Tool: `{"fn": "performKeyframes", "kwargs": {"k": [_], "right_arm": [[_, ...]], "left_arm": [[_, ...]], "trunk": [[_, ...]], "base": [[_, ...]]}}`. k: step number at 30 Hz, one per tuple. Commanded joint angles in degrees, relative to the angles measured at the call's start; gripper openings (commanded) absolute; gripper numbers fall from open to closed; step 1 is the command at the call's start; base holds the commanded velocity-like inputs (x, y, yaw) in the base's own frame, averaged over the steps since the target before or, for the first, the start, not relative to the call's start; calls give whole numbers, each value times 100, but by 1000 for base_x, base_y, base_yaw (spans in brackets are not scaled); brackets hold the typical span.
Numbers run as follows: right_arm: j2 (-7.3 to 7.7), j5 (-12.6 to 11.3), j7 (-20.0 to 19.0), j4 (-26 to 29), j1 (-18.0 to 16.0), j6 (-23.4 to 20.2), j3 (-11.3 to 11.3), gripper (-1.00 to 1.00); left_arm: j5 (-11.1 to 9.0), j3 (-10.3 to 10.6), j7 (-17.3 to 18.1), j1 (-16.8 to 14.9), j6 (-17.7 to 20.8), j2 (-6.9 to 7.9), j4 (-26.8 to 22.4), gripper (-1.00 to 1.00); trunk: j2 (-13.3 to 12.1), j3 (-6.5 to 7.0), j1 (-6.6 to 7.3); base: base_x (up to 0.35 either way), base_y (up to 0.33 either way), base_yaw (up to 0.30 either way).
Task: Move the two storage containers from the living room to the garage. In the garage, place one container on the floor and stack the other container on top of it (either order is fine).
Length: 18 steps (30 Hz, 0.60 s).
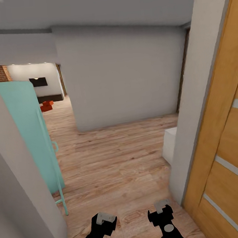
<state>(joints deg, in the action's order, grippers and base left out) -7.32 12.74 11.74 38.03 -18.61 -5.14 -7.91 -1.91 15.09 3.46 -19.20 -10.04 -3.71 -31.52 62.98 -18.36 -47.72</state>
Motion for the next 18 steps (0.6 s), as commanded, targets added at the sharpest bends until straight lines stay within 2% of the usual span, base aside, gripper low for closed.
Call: {"fn": "performKeyframes", "kwargs": {"k": [1, 5, 9, 13, 18], "right_arm": [[2, 58, 33, 9, -3, -47, -18, 100], [-4, 50, 37, 6, -3, -2, -9, 100], [-7, 46, 35, 9, -3, 20, 212, 100], [-12, 46, 31, 11, -3, 35, 449, 100], [-23, 45, 30, 15, -3, 38, 500, 100]], "left_arm": [[-24, 7, 11, -5, -21, 1, 5, 100], [-47, 4, -9, -5, -44, 1, 2, 100], [-52, 2, -22, -5, -42, 1, 3, 100], [-37, 2, -31, -5, 8, 1, 5, 100], [-37, 3, -24, -5, 9, 3, 5, 100]], "trunk": [[4, -7, -3], [4, -7, -3], [4, -7, -3], [4, -7, -3], [4, -7, -3]], "base": [[202, 89, 0], [108, 46, 0], [97, 14, 0], [261, 4, 0], [319, 1, 0]]}}
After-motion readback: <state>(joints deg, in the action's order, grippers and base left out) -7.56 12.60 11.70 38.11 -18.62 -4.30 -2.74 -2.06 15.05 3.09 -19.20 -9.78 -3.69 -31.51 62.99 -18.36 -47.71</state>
